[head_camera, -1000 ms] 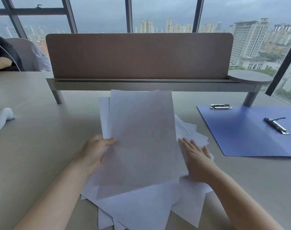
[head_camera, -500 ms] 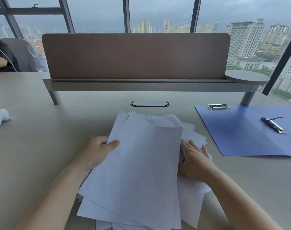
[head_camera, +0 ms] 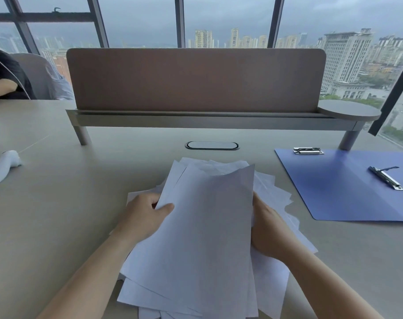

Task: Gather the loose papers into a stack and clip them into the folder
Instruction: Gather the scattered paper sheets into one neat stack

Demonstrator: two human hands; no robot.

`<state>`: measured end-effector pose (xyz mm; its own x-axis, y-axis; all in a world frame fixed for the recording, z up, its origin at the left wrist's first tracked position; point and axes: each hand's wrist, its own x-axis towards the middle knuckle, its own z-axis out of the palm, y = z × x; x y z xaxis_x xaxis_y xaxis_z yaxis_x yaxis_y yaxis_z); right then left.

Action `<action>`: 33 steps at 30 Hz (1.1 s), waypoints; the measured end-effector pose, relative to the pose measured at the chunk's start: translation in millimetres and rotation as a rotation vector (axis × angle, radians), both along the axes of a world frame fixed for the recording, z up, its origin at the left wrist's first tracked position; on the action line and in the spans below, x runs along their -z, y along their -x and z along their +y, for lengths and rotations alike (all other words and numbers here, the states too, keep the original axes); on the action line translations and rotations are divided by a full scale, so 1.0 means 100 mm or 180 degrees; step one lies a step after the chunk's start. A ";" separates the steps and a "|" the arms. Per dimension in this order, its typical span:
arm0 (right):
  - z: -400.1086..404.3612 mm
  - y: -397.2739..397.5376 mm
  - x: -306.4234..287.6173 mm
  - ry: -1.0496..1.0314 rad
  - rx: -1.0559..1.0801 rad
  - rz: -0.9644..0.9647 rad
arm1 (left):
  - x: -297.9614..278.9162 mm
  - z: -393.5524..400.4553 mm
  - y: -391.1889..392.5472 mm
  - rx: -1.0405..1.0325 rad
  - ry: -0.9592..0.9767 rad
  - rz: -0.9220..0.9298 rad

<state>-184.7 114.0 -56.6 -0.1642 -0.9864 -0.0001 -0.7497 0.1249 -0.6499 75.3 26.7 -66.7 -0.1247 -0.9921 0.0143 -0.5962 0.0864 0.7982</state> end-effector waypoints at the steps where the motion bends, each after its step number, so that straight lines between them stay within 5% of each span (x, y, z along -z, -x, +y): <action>1: -0.01 -0.01 0.00 0.0110 0.0141 -0.0297 | -0.01 0.00 0.01 -0.0016 0.0054 -0.0068; 8: -0.02 0.06 -0.18 0.0569 0.1433 -0.3018 | -0.06 0.02 0.02 -0.0170 0.0152 -0.0186; 11: -0.04 0.12 -0.19 0.0553 0.1798 -0.3646 | -0.06 0.02 0.00 -0.0230 0.0051 -0.0091; 15: -0.07 0.08 -0.11 0.0033 0.1492 -0.3585 | -0.07 0.03 0.00 -0.0160 -0.0015 -0.0015; 21: 0.02 -0.05 -0.13 -0.0330 0.0432 -0.2334 | -0.11 0.04 -0.01 -0.0166 -0.0150 0.0143; 26: 0.01 0.03 -0.15 -0.0050 0.0441 -0.3058 | -0.12 0.03 -0.02 0.0016 -0.0004 0.0217; 33: 0.00 0.09 -0.18 0.0111 0.0540 -0.4076 | -0.23 0.16 0.11 0.0430 -0.0690 0.1740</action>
<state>-193.5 113.6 -38.9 -0.1887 -0.9561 -0.2243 0.4292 0.1251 -0.8945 64.5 42.4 -44.0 -0.2815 -0.9554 -0.0889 -0.0896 -0.0660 0.9938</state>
